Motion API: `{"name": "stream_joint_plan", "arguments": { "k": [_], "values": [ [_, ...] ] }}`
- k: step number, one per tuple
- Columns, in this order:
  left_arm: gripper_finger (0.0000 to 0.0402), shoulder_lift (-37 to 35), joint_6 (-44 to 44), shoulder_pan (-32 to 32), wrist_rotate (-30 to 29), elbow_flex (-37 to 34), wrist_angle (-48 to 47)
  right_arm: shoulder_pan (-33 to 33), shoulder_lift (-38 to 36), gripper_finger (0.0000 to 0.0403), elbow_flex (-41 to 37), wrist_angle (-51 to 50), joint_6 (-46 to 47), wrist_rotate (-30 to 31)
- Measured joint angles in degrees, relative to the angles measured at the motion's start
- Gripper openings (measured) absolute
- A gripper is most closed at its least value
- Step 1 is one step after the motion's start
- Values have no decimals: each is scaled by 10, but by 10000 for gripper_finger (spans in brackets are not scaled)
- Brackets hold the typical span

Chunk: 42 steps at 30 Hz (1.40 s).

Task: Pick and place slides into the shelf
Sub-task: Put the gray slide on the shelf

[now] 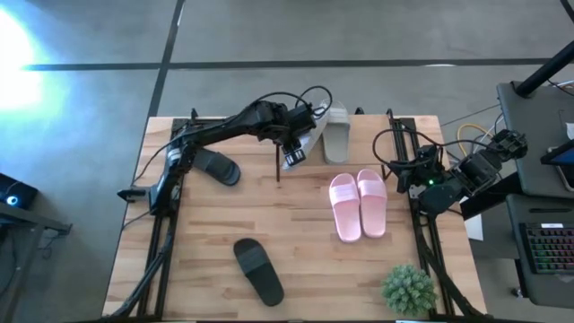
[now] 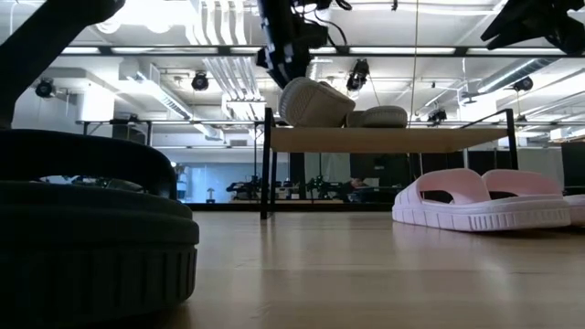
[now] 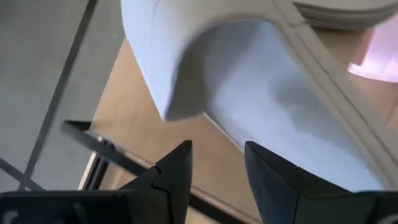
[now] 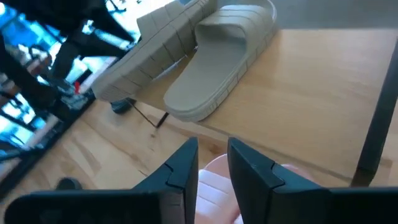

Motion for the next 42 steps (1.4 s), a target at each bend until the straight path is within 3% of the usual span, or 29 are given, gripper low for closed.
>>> {"name": "stream_joint_plan", "arguments": {
  "k": [6,10,13,18,22,25,30,33,37,42],
  "values": [
    [132,-52,0,-18,-5,0,0,0,2,73,0,4,63,-57],
    [132,-68,1,0,-27,-3,14,-4,13,69,-2,77,11,-79],
    [132,-67,0,33,16,-9,19,-26,31,69,-3,137,-38,-83],
    [132,-68,0,79,150,-47,58,-110,59,76,-3,199,-90,-124],
    [132,-72,0,100,158,-75,58,-200,92,81,-3,290,-207,-249],
    [132,-78,0,114,157,-103,59,-266,118,82,-3,351,-267,-300],
    [132,-117,0,131,163,-169,119,-356,145,76,9,425,-315,-358],
    [132,-154,1,148,197,-228,177,-385,159,73,27,451,-347,-388],
    [132,-204,0,169,254,-321,283,-406,186,73,62,455,-355,-387],
    [132,-243,1,182,267,-405,364,-455,250,72,109,451,-408,-387]
  ]
}}
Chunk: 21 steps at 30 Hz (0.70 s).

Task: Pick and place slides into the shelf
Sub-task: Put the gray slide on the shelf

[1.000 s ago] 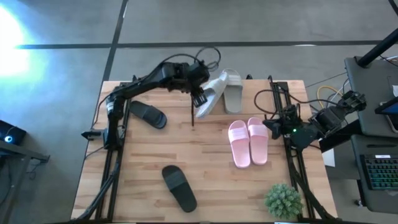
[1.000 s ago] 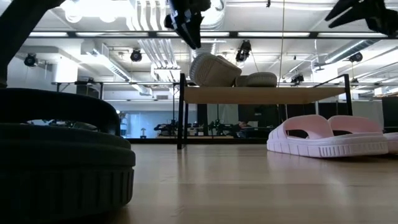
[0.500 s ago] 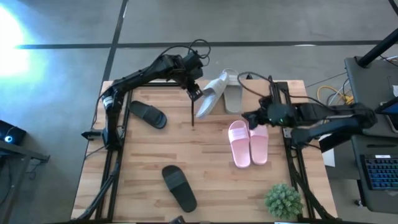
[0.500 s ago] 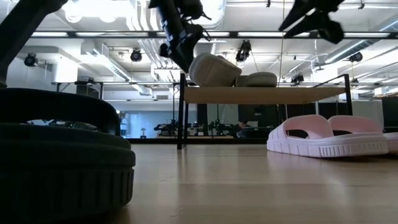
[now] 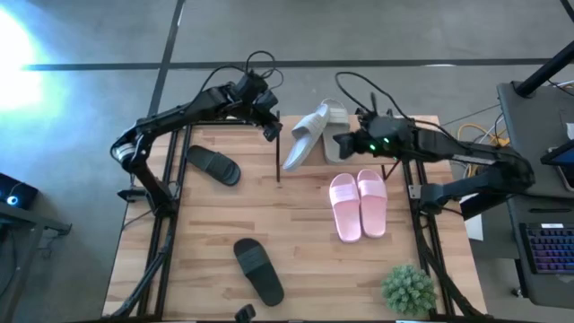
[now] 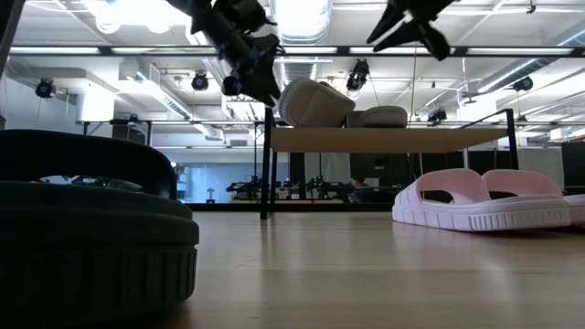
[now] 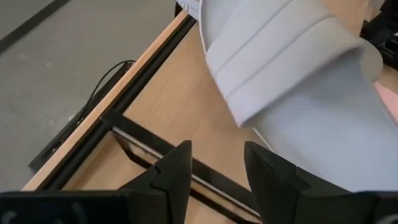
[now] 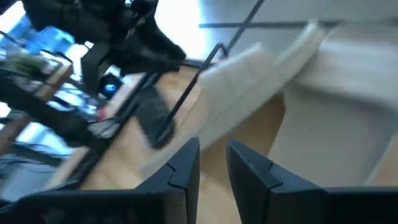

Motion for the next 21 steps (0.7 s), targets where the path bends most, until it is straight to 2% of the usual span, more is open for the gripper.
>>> {"name": "stream_joint_plan", "arguments": {
  "k": [7,10,15,21],
  "values": [
    [132,-1,0,9,80,-29,82,-60,103,60,101,-102,-46,-9],
    [132,1,0,16,84,-30,95,-84,151,51,146,-152,-47,-37],
    [132,1,17,36,92,-30,101,-109,228,43,211,-201,-67,-42],
    [132,4,36,58,119,-34,101,-115,279,35,278,-251,-82,-39]
  ]
}}
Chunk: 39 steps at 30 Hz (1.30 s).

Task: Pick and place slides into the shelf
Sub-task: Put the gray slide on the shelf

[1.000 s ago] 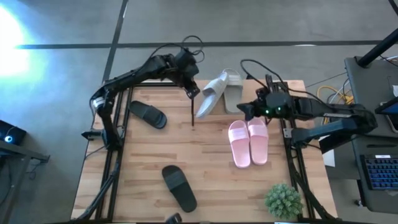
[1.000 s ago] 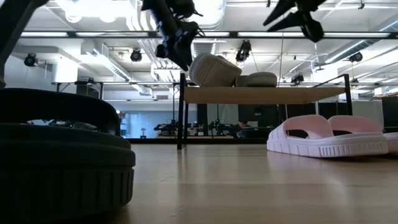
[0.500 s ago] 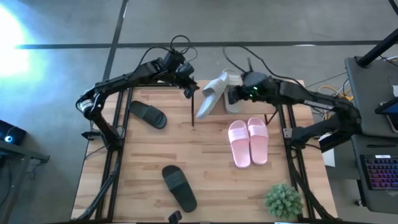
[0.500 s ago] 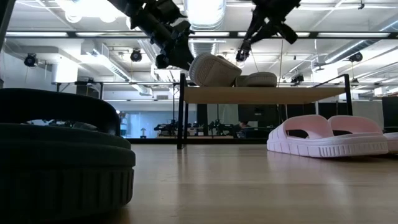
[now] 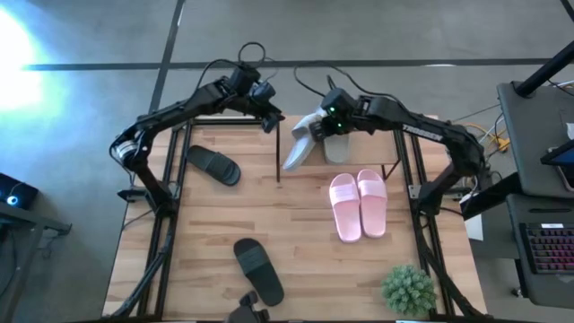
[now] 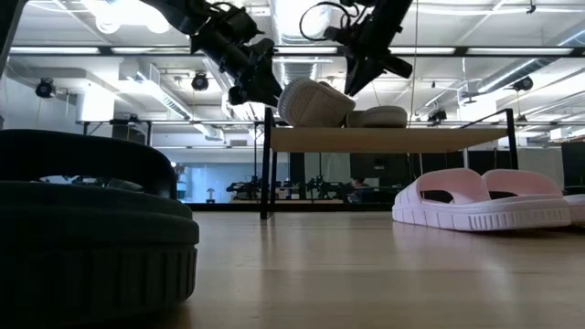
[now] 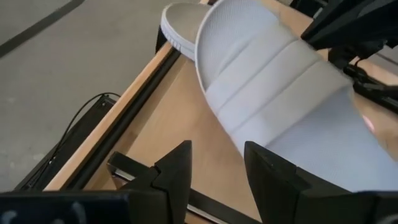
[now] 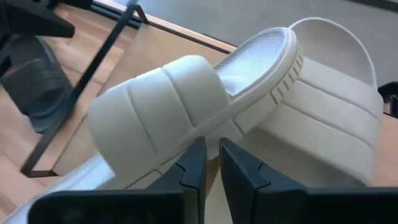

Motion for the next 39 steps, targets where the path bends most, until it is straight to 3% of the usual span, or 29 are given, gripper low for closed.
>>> {"name": "stream_joint_plan", "arguments": {
  "k": [8,25,30,34,39],
  "values": [
    [132,9,3,9,27,-16,35,-2,21,10,20,-36,0,7],
    [132,11,-22,8,31,-37,55,-27,81,8,105,-67,-62,-3],
    [132,11,-22,6,32,-37,55,-27,82,8,138,-81,-70,32],
    [132,11,-22,2,35,-37,60,-35,76,8,170,-162,-64,84],
    [132,11,-23,0,47,-37,85,-47,82,8,164,-184,-63,83]
  ]
}}
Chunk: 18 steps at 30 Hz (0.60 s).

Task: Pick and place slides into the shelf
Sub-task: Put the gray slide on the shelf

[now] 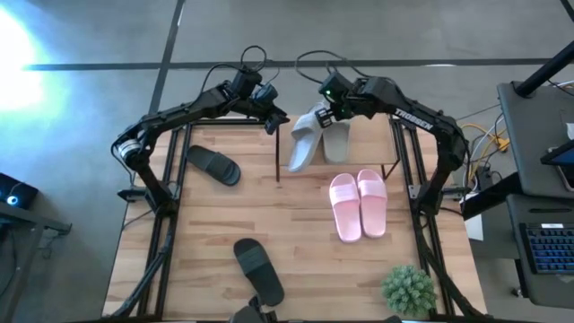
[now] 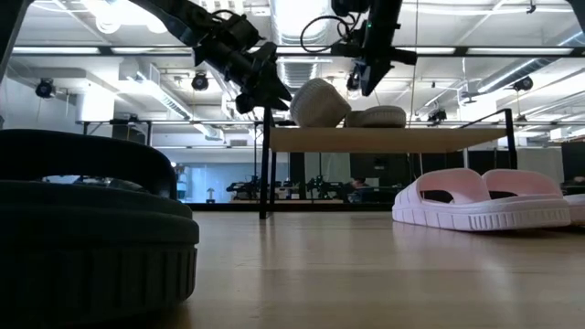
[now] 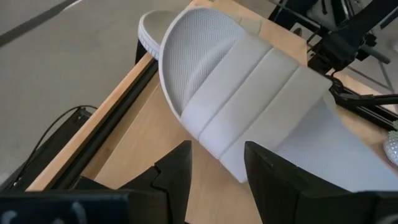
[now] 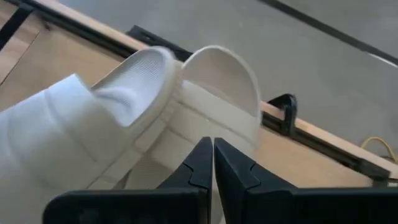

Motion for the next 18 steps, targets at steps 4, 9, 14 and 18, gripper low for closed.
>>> {"name": "stream_joint_plan", "arguments": {
  "k": [4,9,14,18],
  "values": [
    [132,4,0,0,1,0,0,-3,-1,8,-26,12,0,-6],
    [132,20,0,0,0,0,-6,-7,-1,8,-55,30,-1,-20],
    [132,35,-1,-2,-3,0,-11,-8,-1,8,-60,59,-12,-31],
    [132,40,-1,-3,-5,0,-20,-10,2,8,-60,81,-21,-45]
  ]
}}
